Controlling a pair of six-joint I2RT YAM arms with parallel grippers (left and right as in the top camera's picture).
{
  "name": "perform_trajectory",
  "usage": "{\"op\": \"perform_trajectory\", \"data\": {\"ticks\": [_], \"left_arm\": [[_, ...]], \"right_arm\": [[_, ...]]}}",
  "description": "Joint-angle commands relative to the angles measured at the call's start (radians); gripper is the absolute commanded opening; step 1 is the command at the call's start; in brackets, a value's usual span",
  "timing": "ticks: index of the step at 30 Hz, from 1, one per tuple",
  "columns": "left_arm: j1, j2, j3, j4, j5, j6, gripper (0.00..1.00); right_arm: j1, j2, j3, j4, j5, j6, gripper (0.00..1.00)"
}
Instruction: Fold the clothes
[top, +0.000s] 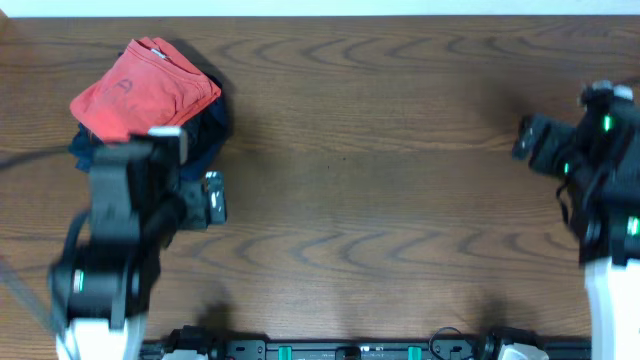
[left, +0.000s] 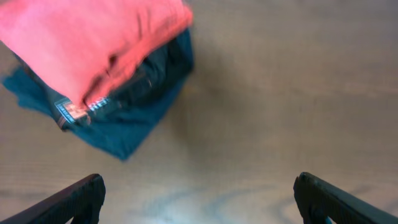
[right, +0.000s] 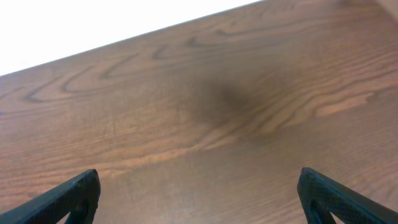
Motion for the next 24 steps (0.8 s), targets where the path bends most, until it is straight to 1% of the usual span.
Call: {"op": "perform_trajectory", "data": {"ticks": [1,3,7,12,18,20,24], "left_arm": [[0.003,-0.114,-0.084,0.056,-0.02,-0.019,0.98],[0.003,-0.17,-0.109,0.103,-0.019,-0.02,0.98],[0.003,-0.22,-0.11,0.092,-0.016,-0.02,0.98],[0.003,-0.224,-0.11,0.069,-0.016,-0.02,0.98],[0.003,-0.221,-0.11,0.069,-0.016,-0.02,0.98],[0.003,-0.221,-0.11,0.069,-0.016,-0.02,0.98],[0.003,-0.221,-0.11,0.069,-0.016,-0.02,0.98]], "right_arm": [[0.001,-0.113,-0.119,0.03,0.007,0.011,0.99],[0.001,-0.178,-0.168,0.024,0.006,0.011,0.99],[0.001,-0.248,-0.218,-0.043,0.006,0.011,0.99],[0.001,-0.255,-0.222,-0.2,0.006,0.011,0.99],[0.001,-0.252,-0.222,-0.319,0.006,0.011,0.99],[0.046,-0.254,-0.222,-0.344,0.011,0.011,0.99],[0.199,-0.257,-0.222,-0.355,0.01,0.011,0.99]]}}
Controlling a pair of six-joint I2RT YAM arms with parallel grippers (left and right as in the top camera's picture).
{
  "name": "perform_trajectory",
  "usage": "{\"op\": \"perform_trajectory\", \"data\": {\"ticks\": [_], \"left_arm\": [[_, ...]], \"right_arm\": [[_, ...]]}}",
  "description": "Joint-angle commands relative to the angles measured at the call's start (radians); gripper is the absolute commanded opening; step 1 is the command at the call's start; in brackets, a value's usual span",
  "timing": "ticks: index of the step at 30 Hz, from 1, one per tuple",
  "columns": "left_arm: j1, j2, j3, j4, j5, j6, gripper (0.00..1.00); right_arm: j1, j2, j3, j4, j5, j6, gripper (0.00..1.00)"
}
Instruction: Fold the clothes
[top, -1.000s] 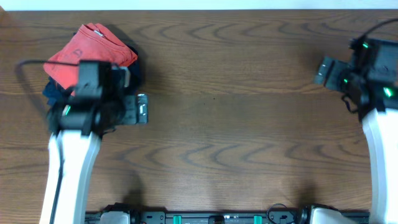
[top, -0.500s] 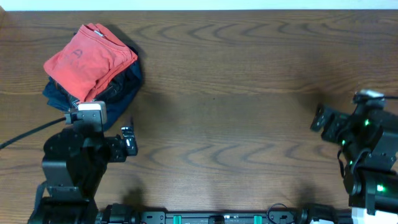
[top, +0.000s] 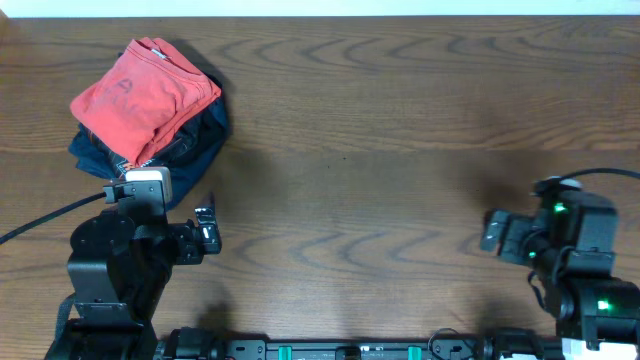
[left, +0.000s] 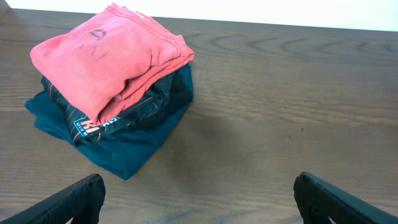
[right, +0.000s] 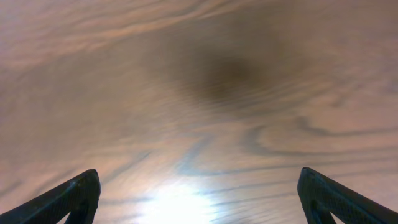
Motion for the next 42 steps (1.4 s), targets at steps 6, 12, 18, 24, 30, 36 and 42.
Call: {"op": "perform_trajectory", "data": {"ticks": [6,12,18,24,30,36,42], "left_arm": [[0.003,0.002,-0.007,0.001,-0.012,-0.002,0.98],[0.003,0.002,-0.008,0.001,-0.012,-0.002,0.98],[0.003,0.002,-0.007,0.001,-0.012,-0.002,0.98],[0.003,0.002,-0.008,0.0,-0.012,-0.002,0.98],[0.003,0.002,-0.008,0.001,-0.012,-0.002,0.98],[0.003,0.002,-0.008,0.001,-0.012,-0.002,0.98],[0.003,0.002,-0.008,0.001,-0.012,-0.002,0.98]], "right_arm": [[0.153,-0.005,-0.003,-0.001,0.031,-0.002,0.99],[0.128,-0.057,-0.036,0.107,0.029,-0.006,0.99],[0.097,-0.182,-0.227,0.423,-0.033,-0.164,0.99],[0.07,-0.373,-0.517,0.781,-0.11,-0.211,0.99],[0.056,-0.604,-0.75,1.038,-0.11,-0.223,0.99],[0.029,-0.74,-0.826,1.046,-0.118,-0.275,0.99],[0.022,-0.735,-0.826,0.956,-0.133,-0.301,0.99]]}}
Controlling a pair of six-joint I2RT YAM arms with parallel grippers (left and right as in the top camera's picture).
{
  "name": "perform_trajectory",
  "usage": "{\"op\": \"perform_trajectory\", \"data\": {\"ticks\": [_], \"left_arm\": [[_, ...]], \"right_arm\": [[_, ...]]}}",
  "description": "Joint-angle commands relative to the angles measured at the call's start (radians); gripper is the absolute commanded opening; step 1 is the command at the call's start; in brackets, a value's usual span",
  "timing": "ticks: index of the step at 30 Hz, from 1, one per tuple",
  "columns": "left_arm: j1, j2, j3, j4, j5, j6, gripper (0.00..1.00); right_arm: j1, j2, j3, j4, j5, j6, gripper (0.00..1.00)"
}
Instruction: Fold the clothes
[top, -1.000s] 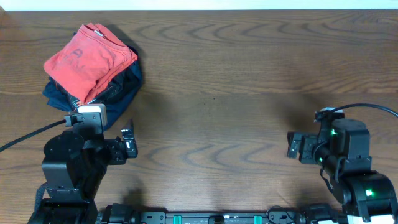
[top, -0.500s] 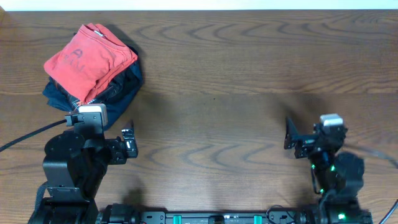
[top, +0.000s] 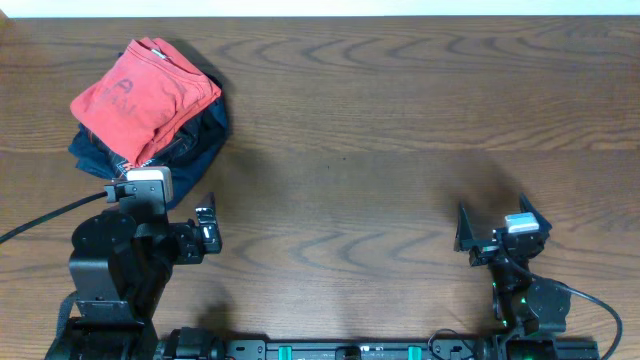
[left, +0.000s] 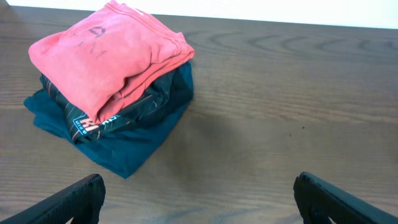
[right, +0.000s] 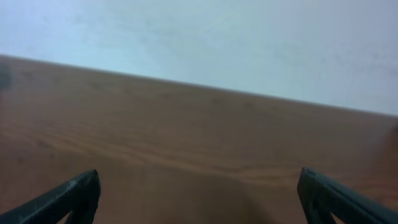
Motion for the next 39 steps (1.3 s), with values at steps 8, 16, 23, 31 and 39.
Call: {"op": "perform_trajectory", "data": {"ticks": [8,16,23,31,39], "left_arm": [[0.003,-0.002,-0.003,0.001,-0.012,-0.002,0.98],[0.003,-0.002,-0.003,0.002,-0.012,-0.002,0.98],[0.003,-0.002,-0.003,0.001,-0.012,-0.002,0.98],[0.003,-0.003,-0.003,0.002,-0.012,-0.002,0.98],[0.071,-0.087,-0.038,-0.099,-0.012,-0.001,0.98]], "right_arm": [[-0.009,-0.004,-0.001,-0.002,-0.018,-0.023,0.99],[-0.009,-0.004,-0.001,-0.002,-0.018,-0.023,0.99],[-0.009,-0.004,-0.001,-0.002,-0.018,-0.023,0.99],[-0.009,-0.004,-0.001,-0.002,-0.018,-0.023,0.99],[-0.009,-0.004,-0.001,-0.002,-0.018,-0.023,0.99]]}}
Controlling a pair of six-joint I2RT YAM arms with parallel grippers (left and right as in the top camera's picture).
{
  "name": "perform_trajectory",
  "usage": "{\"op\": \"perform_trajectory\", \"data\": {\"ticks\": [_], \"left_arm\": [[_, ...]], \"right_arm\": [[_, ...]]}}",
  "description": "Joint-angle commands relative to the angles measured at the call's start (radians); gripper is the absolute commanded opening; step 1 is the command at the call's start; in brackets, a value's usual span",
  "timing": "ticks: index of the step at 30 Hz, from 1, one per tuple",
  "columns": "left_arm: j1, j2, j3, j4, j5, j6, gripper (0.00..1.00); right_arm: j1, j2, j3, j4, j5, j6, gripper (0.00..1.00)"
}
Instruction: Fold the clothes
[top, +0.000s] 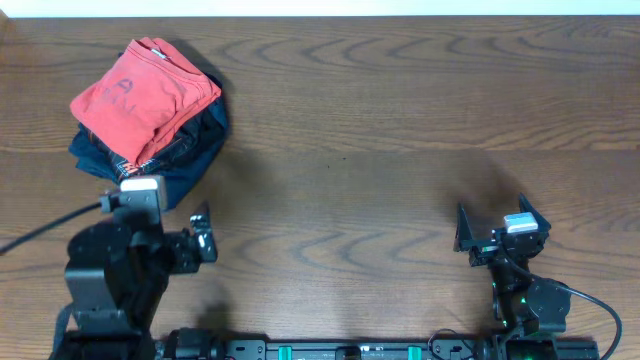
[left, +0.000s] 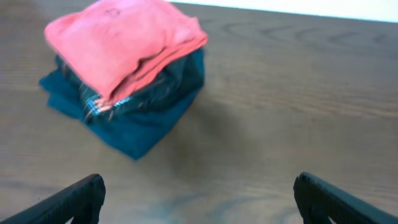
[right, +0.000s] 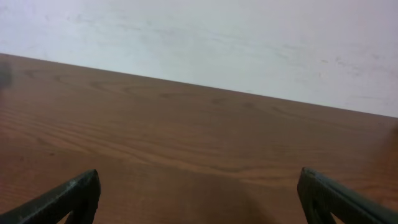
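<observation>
A folded red garment (top: 143, 95) (left: 121, 40) lies on top of a folded dark blue garment (top: 185, 150) (left: 134, 118) at the table's far left. My left gripper (top: 198, 225) (left: 198, 202) is open at the near left, drawn back from the stack, with nothing between its fingers. At the near right my right gripper (top: 497, 225) (right: 199, 199) is open and empty too, low at the front edge and facing the far wall.
The brown wooden table (top: 380, 150) runs between the arms. A white wall (right: 217, 43) rises behind its far edge. Both arm bases stand at the front edge.
My left gripper has pulled back a little toward the front edge, so the stack sits farther off in its view. The right arm has not moved.
At first my left gripper hung open close over the stack and my right arm was raised at the far right. Then the left had drawn back and the right was lower and nearer. The right then rested at the front edge; the stack never moved.
</observation>
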Motion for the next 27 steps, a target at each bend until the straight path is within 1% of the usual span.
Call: {"op": "perform_trajectory", "data": {"ticks": [1,3,7,10,15,20,21,23,27], "left_arm": [[0.026,-0.065,-0.066,-0.026,-0.011,-0.001,0.98],[0.029,-0.114,-0.139,-0.012,-0.012,-0.001,0.98],[0.031,-0.245,-0.353,0.098,-0.011,-0.001,0.98],[0.031,-0.348,-0.525,0.238,-0.011,-0.002,0.98],[0.031,-0.508,-0.777,0.518,-0.011,-0.002,0.98],[0.031,-0.589,-0.945,0.785,-0.013,0.001,0.98],[0.031,-0.589,-0.978,0.862,-0.013,0.017,0.98],[0.03,-0.589,-1.013,0.953,-0.012,0.05,0.98],[0.031,-0.589,-1.011,0.993,-0.011,0.183,0.98]], "right_arm": [[-0.008,-0.004,-0.002,-0.003,-0.013,-0.015,0.99],[-0.008,-0.004,-0.002,-0.003,-0.014,-0.015,0.99],[-0.008,-0.004,-0.002,-0.003,-0.014,-0.015,0.99],[-0.008,-0.004,-0.002,-0.003,-0.013,-0.015,0.99],[-0.008,-0.004,-0.002,-0.003,-0.013,-0.015,0.99],[-0.008,-0.004,-0.002,-0.003,-0.014,-0.015,0.99],[-0.008,-0.004,-0.002,-0.003,-0.013,-0.015,0.99],[-0.008,-0.004,-0.002,-0.003,-0.013,-0.015,0.99],[-0.008,-0.004,-0.002,-0.003,-0.013,-0.015,0.99]]}}
